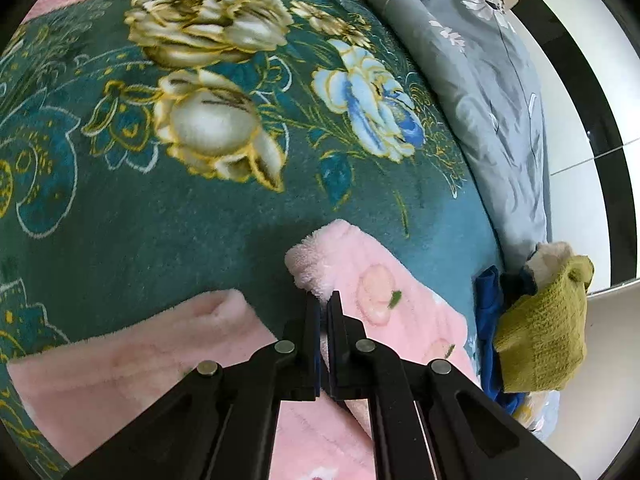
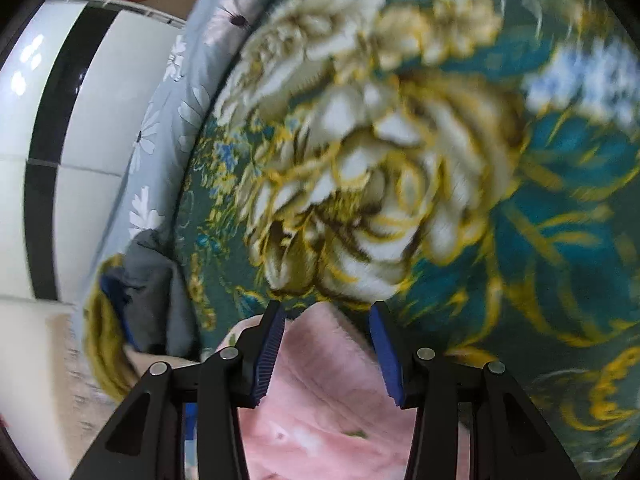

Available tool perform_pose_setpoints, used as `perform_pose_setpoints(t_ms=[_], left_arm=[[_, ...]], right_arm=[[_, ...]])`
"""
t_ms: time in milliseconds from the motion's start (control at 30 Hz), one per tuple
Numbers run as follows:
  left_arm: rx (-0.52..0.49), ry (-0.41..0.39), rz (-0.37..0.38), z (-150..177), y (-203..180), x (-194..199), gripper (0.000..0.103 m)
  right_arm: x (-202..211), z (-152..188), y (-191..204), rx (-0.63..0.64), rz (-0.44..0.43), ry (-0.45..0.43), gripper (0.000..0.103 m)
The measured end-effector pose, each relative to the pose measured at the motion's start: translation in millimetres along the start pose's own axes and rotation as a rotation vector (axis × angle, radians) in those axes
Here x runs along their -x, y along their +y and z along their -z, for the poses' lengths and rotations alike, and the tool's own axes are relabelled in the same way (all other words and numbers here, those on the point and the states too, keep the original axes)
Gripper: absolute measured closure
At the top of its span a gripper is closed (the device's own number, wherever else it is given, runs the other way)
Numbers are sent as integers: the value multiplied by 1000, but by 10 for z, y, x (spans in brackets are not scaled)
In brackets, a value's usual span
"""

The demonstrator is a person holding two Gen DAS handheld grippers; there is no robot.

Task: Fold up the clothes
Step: 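Grasp the pink garment edge with the right tool while left holds another edge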

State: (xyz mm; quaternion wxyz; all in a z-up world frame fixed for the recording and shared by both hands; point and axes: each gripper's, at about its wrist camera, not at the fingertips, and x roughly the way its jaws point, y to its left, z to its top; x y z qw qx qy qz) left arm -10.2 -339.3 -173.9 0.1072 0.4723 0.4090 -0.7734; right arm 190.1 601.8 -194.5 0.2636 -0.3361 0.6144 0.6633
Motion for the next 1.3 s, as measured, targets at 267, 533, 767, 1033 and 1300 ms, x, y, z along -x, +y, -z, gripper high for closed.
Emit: perform_pose_setpoints(t_ms=[267, 533, 767, 1033, 1300], left_arm=[[-26, 3, 5, 8, -53, 2, 101], [-27, 3, -7, 11, -100, -45, 100], [-72, -32, -31, -56, -234, -43, 101], [-192, -127, 23, -211, -518, 73, 101], [-119, -26, -74, -91, -237, -275, 100]], right_arm=[[-103, 273, 312, 247, -297, 285, 54], [-320, 284, 263, 141, -66, 208, 63], [-67, 280, 715, 235, -16, 97, 93], [332, -33, 823, 325, 109, -146, 95], [126, 122, 675, 312, 162, -113, 76]])
